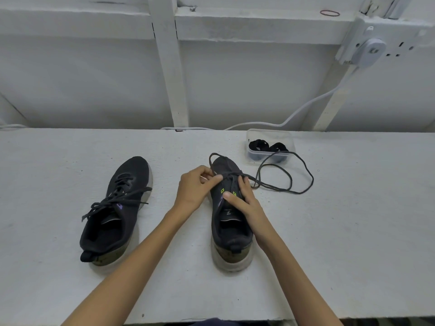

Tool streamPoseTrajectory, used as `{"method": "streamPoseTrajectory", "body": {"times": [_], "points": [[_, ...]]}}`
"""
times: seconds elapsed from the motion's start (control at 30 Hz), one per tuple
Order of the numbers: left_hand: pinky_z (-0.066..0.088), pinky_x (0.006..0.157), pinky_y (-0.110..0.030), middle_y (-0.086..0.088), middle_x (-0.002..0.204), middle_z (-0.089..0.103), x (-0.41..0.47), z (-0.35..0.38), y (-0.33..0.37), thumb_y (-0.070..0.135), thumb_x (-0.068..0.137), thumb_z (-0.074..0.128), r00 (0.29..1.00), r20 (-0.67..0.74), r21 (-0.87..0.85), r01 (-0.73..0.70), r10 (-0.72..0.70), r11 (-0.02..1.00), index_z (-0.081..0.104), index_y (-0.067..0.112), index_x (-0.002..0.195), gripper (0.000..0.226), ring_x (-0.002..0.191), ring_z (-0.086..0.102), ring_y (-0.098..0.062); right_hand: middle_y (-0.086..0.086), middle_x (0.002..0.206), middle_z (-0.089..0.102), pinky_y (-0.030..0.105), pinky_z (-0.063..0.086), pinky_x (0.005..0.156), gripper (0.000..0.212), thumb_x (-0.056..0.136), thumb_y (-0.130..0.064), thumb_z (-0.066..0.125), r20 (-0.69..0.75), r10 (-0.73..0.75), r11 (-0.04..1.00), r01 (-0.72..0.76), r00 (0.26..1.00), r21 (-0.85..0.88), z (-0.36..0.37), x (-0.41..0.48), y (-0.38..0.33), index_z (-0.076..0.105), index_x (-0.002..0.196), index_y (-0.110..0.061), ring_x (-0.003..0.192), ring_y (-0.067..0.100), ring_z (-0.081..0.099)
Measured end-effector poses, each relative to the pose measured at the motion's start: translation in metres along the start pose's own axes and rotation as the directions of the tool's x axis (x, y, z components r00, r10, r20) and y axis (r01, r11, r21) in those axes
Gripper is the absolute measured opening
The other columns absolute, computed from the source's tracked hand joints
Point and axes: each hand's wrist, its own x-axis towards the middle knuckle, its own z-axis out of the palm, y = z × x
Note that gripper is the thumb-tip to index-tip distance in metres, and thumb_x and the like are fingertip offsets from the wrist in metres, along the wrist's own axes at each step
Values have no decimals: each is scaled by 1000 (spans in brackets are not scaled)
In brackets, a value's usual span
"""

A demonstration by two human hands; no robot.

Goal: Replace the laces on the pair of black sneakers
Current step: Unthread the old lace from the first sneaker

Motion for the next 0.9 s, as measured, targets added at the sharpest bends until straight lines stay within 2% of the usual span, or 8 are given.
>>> {"method": "streamPoseTrajectory", "body": {"times": [0.07, 0.27, 0.4, 0.5, 0.6, 0.7, 0.77, 0.9], "points": [[55, 68, -37, 6, 73, 66, 3, -1, 3, 26, 86, 72, 999, 0, 31, -50, 50, 998, 68, 16, 82, 11, 63, 58, -11, -23, 161, 2, 40, 18, 123, 98, 70, -65, 69, 6, -1, 1000, 1, 1000, 4, -1, 2, 2, 23, 153, -39, 147, -4, 7], [47, 56, -17, 1, 65, 62, 26, -24, 30, 23, 91, 67, 972, -234, -131, -36, 4, 991, 65, 10, 85, 14, 50, 55, -13, -28, 157, 17, 29, 26, 117, 91, 73, -57, 71, 16, -20, 999, 19, 1000, 40, -3, 3, 4, 30, 152, -37, 140, -8, 25], [52, 61, -24, -1, 71, 67, 13, -14, 21, 40, 82, 75, 997, -19, -76, 70, -72, 995, 69, 11, 84, 29, 55, 58, -12, -21, 152, 33, 38, 32, 117, 74, 78, -53, 71, 26, -71, 997, 70, 997, 38, 0, 4, 4, 42, 145, -40, 138, -3, 36], [50, 63, -20, 3, 71, 66, 5, -3, 8, 30, 80, 78, 998, 49, -14, 44, -43, 999, 69, 13, 81, 19, 59, 58, -12, -19, 148, 38, 37, 35, 115, 62, 82, -46, 70, 20, -93, 995, 92, 995, 47, 0, 3, 3, 48, 140, -41, 135, -2, 40], [48, 59, -17, 4, 64, 62, 12, -10, 15, 21, 87, 72, 999, -44, -5, -15, 15, 1000, 66, 13, 78, 14, 53, 57, -10, -21, 152, 33, 36, 32, 117, 74, 77, -54, 70, 23, -72, 997, 71, 997, 38, -2, 4, 6, 43, 144, -39, 138, -4, 36], [54, 65, -31, 2, 65, 61, 25, -26, 29, 22, 91, 66, 966, -257, -156, -52, 10, 986, 63, 17, 80, 12, 47, 55, -2, -24, 157, 23, 37, 27, 120, 89, 71, -63, 71, 19, -41, 999, 41, 999, 8, -2, 5, 8, 35, 149, -40, 142, -4, 28], [56, 69, -39, 2, 66, 61, 31, -34, 32, 25, 91, 67, 954, -300, -222, -70, 0, 972, 63, 19, 79, 14, 50, 56, -1, -25, 159, 18, 38, 26, 120, 93, 69, -65, 73, 14, -31, 999, 31, 999, 9, -2, 5, 9, 33, 150, -41, 143, -4, 25], [56, 67, -36, 1, 70, 65, 14, -19, 24, 37, 82, 75, 992, -105, -179, 49, -68, 983, 68, 13, 81, 24, 55, 58, -8, -22, 158, 24, 37, 30, 119, 90, 71, -59, 73, 5, -25, 999, 25, 1000, 39, -1, 5, 7, 36, 150, -36, 141, -3, 31]]}}
